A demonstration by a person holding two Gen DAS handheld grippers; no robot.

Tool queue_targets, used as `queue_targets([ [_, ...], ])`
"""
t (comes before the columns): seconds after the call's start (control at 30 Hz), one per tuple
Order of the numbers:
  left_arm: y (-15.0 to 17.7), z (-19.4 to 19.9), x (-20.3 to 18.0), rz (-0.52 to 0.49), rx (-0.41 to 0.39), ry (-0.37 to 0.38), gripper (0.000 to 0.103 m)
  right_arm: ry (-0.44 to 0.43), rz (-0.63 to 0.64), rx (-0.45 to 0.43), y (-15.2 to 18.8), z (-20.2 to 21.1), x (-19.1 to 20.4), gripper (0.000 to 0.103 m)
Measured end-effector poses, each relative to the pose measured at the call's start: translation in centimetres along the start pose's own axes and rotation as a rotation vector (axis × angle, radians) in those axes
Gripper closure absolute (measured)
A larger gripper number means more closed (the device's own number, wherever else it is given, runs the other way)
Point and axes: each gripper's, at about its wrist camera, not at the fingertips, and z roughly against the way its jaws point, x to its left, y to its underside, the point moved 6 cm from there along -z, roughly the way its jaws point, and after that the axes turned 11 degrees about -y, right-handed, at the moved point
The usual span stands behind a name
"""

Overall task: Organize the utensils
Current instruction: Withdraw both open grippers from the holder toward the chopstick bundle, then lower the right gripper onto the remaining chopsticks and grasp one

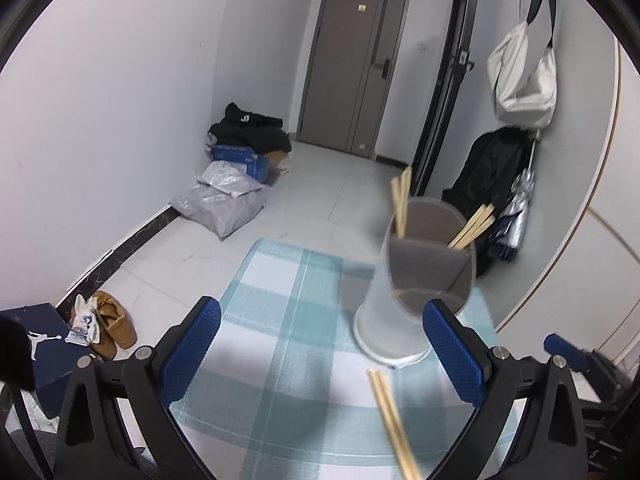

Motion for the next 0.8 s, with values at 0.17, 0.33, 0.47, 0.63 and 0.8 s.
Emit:
queue_targets([
  [0.17,1.6,-2.0,0.7,-0.001,0.077,-0.006,0.003,0.009,-0.02,0.074,1.9,-2.3,-0.7,0.029],
  [0.33,1.8,-3.8,1.2,0.017,0.151,-0.011,0.003,0.017,-0.05,0.179,3.9,-5.3,-1.6,0.029],
  [0.47,1.7,-5.0,1.9,0.028,0.183,-0.04,0.003,0.03,-0.039,0.259,5.3,-7.8,-1.6,0.029],
  [0.63,2.0,-6.0,2.7,0.069,0.242,-0.047,0.003,0.019,-0.027,0.338,6.4,-10.7,-1.0,0.037],
  [0.8,2.2,-6.7,3.3,0.1,0.278,-0.046,0.004,-0.015,-0.028,0.38,7.1,-12.6,-0.4,0.05],
])
